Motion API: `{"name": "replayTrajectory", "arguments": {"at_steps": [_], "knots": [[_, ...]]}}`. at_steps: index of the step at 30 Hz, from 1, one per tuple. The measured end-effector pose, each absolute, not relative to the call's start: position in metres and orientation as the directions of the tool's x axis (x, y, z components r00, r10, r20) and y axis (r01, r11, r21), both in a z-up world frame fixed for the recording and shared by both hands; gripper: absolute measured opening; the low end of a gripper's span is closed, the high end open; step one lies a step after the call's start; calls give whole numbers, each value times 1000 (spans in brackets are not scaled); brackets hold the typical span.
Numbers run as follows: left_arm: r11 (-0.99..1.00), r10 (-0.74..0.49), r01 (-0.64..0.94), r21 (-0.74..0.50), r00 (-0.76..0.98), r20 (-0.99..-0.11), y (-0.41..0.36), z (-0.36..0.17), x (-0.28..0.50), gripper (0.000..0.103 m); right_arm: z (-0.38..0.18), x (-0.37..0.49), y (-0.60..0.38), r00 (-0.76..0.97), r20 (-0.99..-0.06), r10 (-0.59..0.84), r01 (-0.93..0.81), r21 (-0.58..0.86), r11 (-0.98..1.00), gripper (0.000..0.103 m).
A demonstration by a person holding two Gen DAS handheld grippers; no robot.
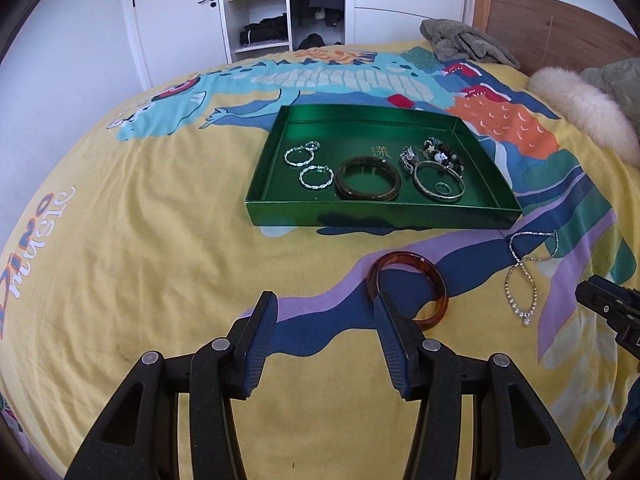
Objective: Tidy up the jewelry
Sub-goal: 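Grasp the amber bangle with the left tool while the right tool grasps the silver beaded necklace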
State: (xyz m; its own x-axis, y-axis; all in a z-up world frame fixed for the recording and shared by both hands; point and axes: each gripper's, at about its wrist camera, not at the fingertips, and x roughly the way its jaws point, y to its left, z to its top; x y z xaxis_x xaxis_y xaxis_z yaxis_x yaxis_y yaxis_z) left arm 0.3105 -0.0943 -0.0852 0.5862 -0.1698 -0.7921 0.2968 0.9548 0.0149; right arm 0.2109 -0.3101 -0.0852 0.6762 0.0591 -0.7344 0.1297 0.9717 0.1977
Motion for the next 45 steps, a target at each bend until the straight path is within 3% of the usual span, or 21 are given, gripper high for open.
{"name": "replayTrajectory", "arguments": {"at_steps": [21,28,36,41,45], "knots": [[944,-218,327,-46,509,-833,-118,-150,351,50,-152,286,-311,641,-744,190,55,291,955,37],[939,-196,345,1,535,-822,-125,-157,349,50,-159,301,-312,640,-739,208,48,308,950,36],[929,-192,369,34,558,-807,-131,-156,346,31,-163,301,-320,647,-728,226,56,341,939,11],[930,-185,365,40,561,-807,-131,-150,344,14,-159,295,-316,649,-726,229,39,332,942,7],[934,-189,357,27,558,-808,-130,-143,339,13,-153,282,-312,657,-717,235,25,332,943,4]]}}
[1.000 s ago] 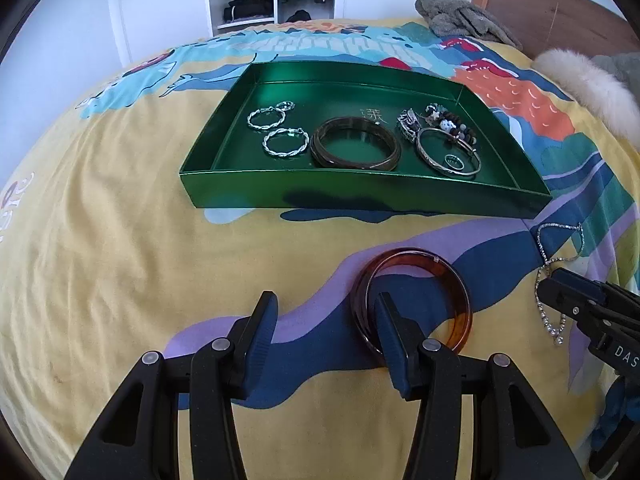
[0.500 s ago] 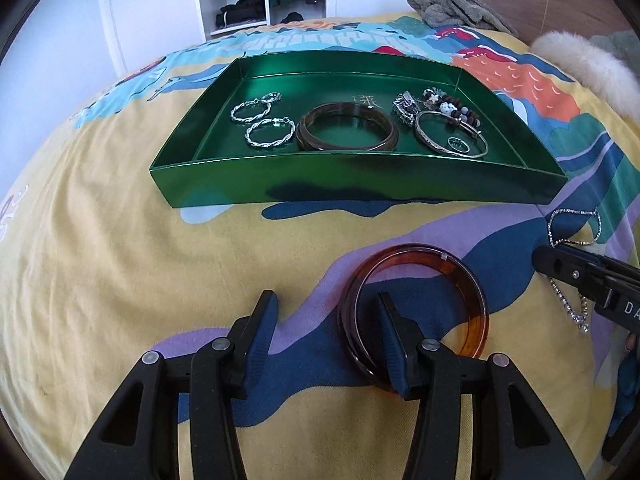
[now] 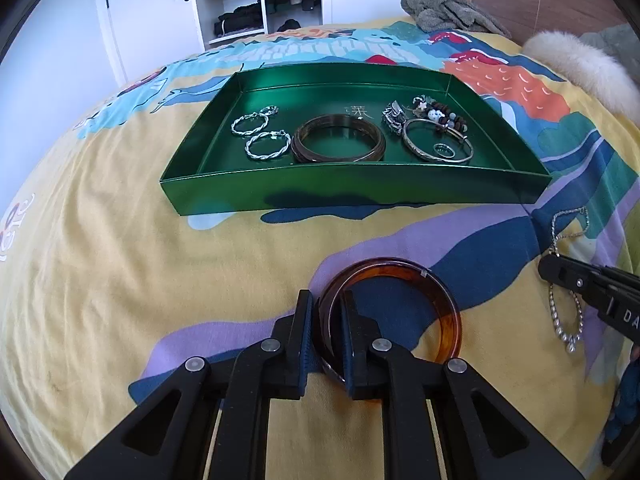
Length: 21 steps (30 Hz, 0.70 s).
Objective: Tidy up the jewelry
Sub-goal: 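Grasp the amber bangle with the left tool while the right tool grasps the silver beaded necklace, then lift the amber bangle and carry it toward the tray while the right tool carries the necklace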
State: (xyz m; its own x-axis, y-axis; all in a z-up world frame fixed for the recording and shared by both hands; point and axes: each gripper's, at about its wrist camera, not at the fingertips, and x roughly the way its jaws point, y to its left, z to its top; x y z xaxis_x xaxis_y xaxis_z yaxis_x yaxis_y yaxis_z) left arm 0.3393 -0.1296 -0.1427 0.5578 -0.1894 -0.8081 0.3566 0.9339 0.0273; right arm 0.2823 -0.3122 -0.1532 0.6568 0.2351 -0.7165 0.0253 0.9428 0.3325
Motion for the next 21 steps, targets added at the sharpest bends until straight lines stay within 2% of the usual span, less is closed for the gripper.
{"name": "replayTrajectory", "arguments": {"at_steps": [21], "knots": [[915,-209,394,92,655,-726,-124,-70,251,11,-97,172,-285,720,-642,264,-45,337,940,2]]}}
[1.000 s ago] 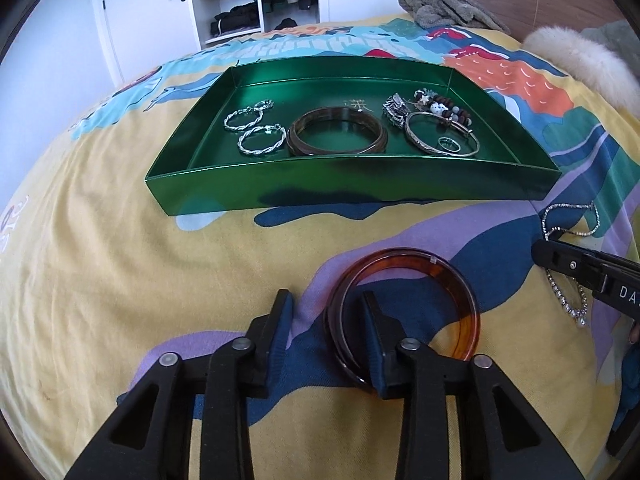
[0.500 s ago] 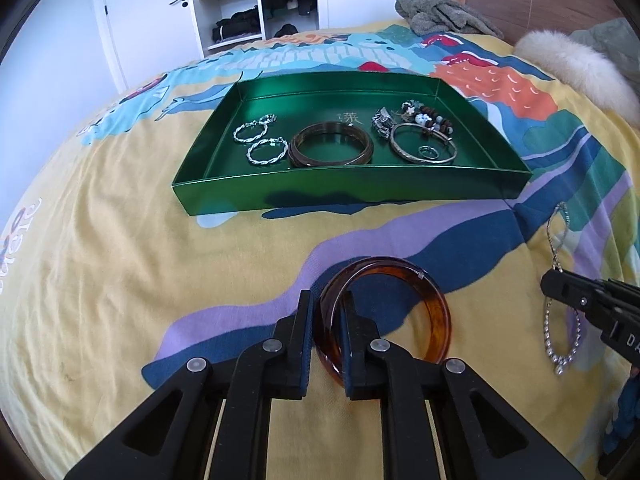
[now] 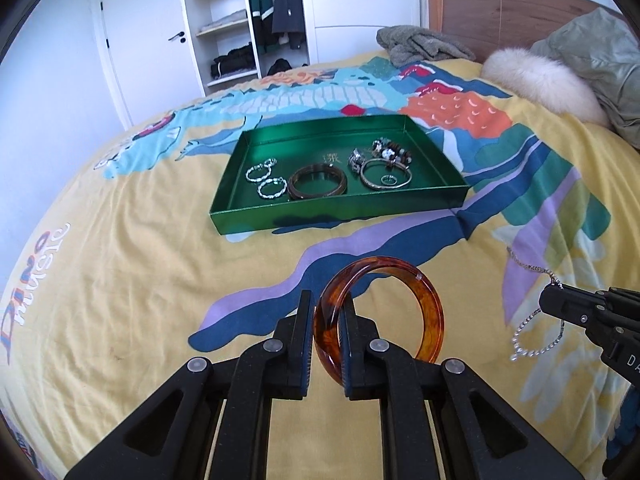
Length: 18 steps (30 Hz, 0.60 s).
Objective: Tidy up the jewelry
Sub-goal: 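Lift the amber bangle and carry it toward the tray while the right tool carries the necklace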
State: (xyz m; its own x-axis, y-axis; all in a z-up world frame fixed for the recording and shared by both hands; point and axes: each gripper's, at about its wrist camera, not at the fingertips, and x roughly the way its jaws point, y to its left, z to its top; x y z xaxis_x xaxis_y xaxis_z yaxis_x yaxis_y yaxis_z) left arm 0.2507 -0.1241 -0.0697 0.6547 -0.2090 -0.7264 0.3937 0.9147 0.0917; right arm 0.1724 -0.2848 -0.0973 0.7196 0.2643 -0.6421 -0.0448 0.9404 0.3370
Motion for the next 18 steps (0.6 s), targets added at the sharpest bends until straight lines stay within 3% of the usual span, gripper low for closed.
{"name": "replayTrajectory", "arguments": {"at_steps": [18], "knots": [[922,-241,373,108,768,-593,-96,10,179,11,-13,105,-245,810,-532,247,-119,263,957,2]]}}
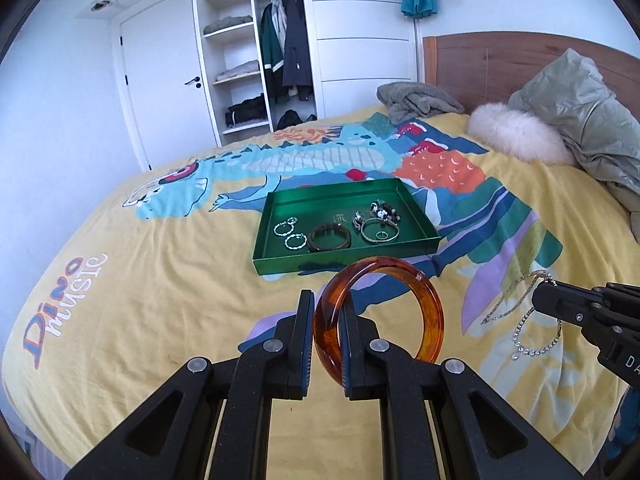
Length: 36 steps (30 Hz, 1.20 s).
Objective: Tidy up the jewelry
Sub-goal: 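Lift the amber bangle and carry it toward the tray while the right tool carries the necklace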
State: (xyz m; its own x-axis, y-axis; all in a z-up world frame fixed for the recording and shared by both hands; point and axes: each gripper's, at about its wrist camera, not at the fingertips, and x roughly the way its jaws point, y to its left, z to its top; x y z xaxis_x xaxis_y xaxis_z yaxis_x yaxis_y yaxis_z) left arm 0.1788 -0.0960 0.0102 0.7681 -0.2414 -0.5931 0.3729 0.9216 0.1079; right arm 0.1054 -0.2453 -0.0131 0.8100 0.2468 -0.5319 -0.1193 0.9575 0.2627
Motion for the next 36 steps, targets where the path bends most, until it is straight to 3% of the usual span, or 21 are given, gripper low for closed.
{"name": "replayTrajectory", "arguments": {"at_steps": [12,36], "knots": [[926,-254,359,116,821,-511,-84,48,144,11,27,74,-232,852,-472,227,-140,211,967,2],[943,-231,311,119,868,-439,-68,73,118,11,52,50,-223,882,-426,202,-141,171,975,2]]}}
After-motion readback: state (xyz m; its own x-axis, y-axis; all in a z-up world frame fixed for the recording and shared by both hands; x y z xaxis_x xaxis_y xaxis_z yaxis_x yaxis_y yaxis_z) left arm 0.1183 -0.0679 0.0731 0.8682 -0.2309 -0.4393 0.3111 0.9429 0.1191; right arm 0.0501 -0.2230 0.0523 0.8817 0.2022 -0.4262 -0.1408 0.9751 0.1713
